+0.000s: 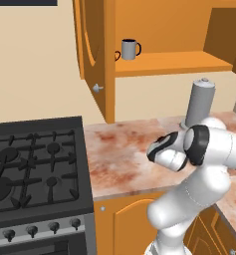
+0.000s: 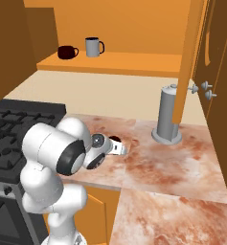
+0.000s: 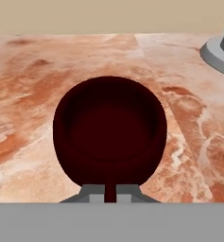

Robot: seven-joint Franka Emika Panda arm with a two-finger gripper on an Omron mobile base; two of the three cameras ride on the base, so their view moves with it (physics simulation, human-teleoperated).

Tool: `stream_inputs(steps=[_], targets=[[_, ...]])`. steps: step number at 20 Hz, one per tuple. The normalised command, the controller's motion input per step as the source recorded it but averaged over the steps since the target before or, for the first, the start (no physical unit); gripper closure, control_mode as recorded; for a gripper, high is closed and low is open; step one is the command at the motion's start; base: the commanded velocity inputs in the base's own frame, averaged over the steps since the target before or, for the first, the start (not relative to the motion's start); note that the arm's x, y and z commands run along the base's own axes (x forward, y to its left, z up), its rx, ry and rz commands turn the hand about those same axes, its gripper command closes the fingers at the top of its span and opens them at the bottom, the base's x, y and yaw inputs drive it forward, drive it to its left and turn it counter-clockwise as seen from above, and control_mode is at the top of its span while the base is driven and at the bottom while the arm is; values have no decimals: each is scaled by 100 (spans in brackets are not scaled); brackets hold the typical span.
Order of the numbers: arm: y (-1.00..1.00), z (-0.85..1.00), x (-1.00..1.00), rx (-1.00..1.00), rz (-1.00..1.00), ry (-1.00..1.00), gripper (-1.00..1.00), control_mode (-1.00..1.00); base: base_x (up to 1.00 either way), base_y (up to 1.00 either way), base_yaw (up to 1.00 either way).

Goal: Pick the mug on the counter and place it in the cabinet with the handle facing the right, like the mugs already inside.

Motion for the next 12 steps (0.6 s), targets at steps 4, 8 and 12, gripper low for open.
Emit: stream_inputs(steps=[4, 8, 12], targets=[[13, 73, -18, -7, 0, -6, 100, -100, 0, 0, 0], [14, 97, -2, -8, 0, -3, 100, -100, 0, 0, 0], [8, 100, 0, -5, 2, 0, 100, -100, 0, 0, 0]])
